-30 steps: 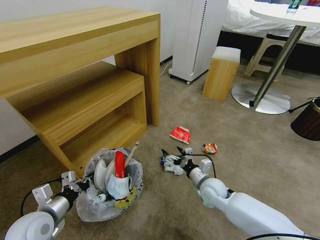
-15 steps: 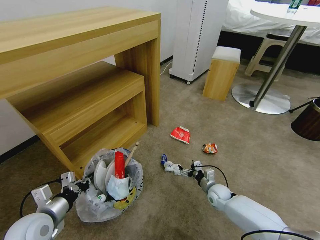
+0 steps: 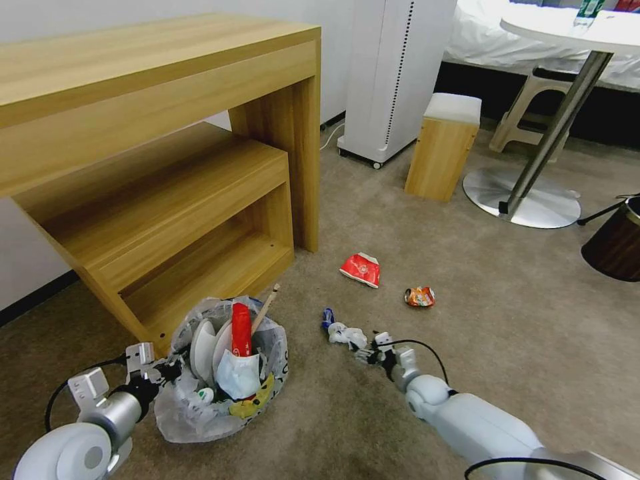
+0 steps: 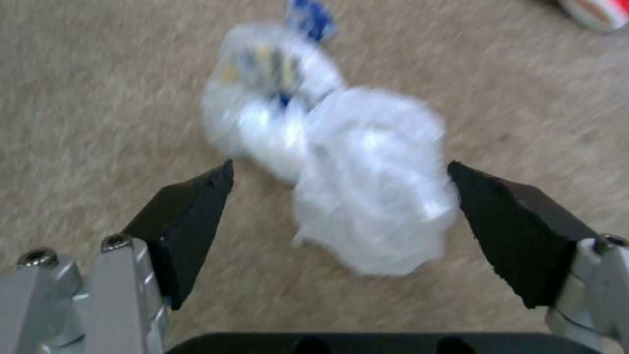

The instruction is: Pick up the trash bin and place the garbage on the floor into it.

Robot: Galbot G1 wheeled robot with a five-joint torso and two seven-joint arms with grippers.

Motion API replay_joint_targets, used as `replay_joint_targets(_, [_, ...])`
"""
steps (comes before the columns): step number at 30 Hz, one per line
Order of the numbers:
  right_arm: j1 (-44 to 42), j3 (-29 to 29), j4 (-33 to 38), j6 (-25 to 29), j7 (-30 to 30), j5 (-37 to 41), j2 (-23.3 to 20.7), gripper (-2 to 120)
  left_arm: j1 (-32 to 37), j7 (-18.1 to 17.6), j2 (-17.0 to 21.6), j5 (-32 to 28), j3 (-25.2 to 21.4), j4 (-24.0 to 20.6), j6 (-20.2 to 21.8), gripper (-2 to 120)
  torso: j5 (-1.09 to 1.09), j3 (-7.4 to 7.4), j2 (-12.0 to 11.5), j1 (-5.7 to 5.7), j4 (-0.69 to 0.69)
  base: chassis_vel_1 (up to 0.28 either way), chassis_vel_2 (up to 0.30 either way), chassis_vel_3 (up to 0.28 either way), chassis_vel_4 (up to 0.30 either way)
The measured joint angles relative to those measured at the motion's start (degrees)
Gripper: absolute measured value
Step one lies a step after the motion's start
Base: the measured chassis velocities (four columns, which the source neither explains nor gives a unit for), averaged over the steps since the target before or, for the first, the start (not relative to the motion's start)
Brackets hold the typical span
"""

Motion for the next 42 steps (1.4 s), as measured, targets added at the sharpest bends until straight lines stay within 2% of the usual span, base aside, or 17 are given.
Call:
replay_joint_targets(6, [0.1,-0.2,-4.7,1.2,-0.6,-1.5,2.9,77,-0.2,0.2,0.3,-0.2,0.2,0.4,-0.1,1,0.01,0.0,0.0,0.0,0.0,0.0,0.0,0.0,0.0])
replay_joint_targets(8, [0.4,-0.2,-5.7,1.4,-0.8,-1.6,3.4,65,-0.5,0.2,0.3,-0.1,0.5,0.8,-0.1,1,0.0,0.0,0.0,0.0,0.0,0.0,0.0,0.0,0.0])
replay_joint_targets(14, [0.8,-0.1,-6.1,1.5,-0.8,-1.5,3.8,49,-0.7,0.4,0.3,0.0,0.8,1.3,-0.2,1,0.0,0.0,0.0,0.0,-0.01,0.0,0.0,0.0,0.0])
replay_joint_targets(16, [1.0,-0.2,-6.1,1.6,-0.8,-1.6,3.9,37,-0.9,0.4,0.3,0.0,0.8,1.4,-0.2,1,0.01,0.0,0.0,0.0,0.0,0.0,0.0,0.0,0.0])
replay_joint_targets(18, [1.0,-0.3,-6.1,1.7,-0.8,-1.6,3.9,34,-1.0,0.4,0.3,0.0,0.9,1.5,-0.2,1,0.01,0.0,0.0,0.0,0.0,0.0,0.0,0.0,0.0])
replay_joint_targets(21, [0.8,-0.4,-6.0,2.6,-1.3,-2.2,3.6,20,-1.2,0.5,0.3,0.1,1.0,1.7,-0.3,1,0.01,0.0,0.0,0.0,0.0,0.0,0.0,0.0,0.0])
replay_joint_targets(22, [0.8,-0.4,-6.0,2.6,-1.3,-2.2,3.6,20,-1.2,0.5,0.3,0.1,1.0,1.7,-0.3,1,0.01,0.0,0.0,0.0,0.0,0.0,0.0,0.0,0.0])
replay_joint_targets(25, [0.0,-0.4,-4.8,3.9,-2.3,-2.7,2.3,3,-1.3,0.6,0.3,0.2,1.1,1.9,-0.5,1,0.02,0.0,0.0,0.0,0.0,0.0,0.0,0.0,0.0])
replay_joint_targets(26, [0.0,-0.4,-4.8,3.9,-2.3,-2.7,2.3,3,-1.3,0.6,0.3,0.2,1.1,1.9,-0.5,1,0.02,0.0,0.0,0.0,0.0,0.0,0.0,0.0,0.0])
replay_joint_targets(30, [-1.1,0.0,-0.7,7.7,-5.9,-0.9,-1.5,0,-1.3,0.7,0.7,0.3,0.9,2.2,-0.5,1,0.02,0.0,0.0,0.0,-0.01,0.0,0.0,0.0,0.0])
replay_joint_targets(32, [-2.0,0.8,6.1,9.9,-8.5,2.6,-5.6,0,-1.3,0.7,0.8,0.4,0.8,2.3,-0.5,1,0.0,0.0,0.0,0.0,-0.02,0.0,0.0,0.0,0.0])
replay_joint_targets(33, [-2.0,0.8,6.1,9.9,-8.5,2.6,-5.6,0,-1.3,0.7,0.8,0.4,0.8,2.3,-0.5,1,0.0,0.0,0.0,0.0,-0.02,0.0,0.0,0.0,0.0])
replay_joint_targets(37, [-3.1,2.1,24.6,12.0,-11.8,8.4,-12.7,0,-1.1,0.9,0.9,0.9,0.7,2.4,-0.5,1,0.02,-0.01,0.0,0.0,0.0,0.0,0.0,0.0,0.0])
replay_joint_targets(38, [-3.1,2.1,24.6,12.0,-11.8,8.4,-12.7,0,-1.1,0.9,0.9,0.9,0.7,2.4,-0.5,1,0.02,-0.01,0.0,0.0,0.0,0.0,0.0,0.0,0.0])
replay_joint_targets(40, [-2.6,2.2,32.0,12.7,-13.7,10.4,-15.6,0,-0.9,1.0,0.6,1.2,0.5,2.4,-0.5,1,0.01,0.0,0.0,0.0,0.0,0.0,0.0,0.0,0.0])
replay_joint_targets(41, [-2.6,2.2,32.0,12.7,-13.7,10.4,-15.6,0,-0.9,1.0,0.6,1.2,0.5,2.4,-0.5,1,0.01,0.0,0.0,0.0,0.0,0.0,0.0,0.0,0.0])
replay_joint_targets(42, [-1.8,2.0,35.9,13.1,-15.1,11.5,-17.0,0,-0.7,1.0,0.6,1.5,0.5,2.4,-0.5,1,0.01,-0.01,0.0,0.0,0.0,0.0,0.0,0.0,0.0])
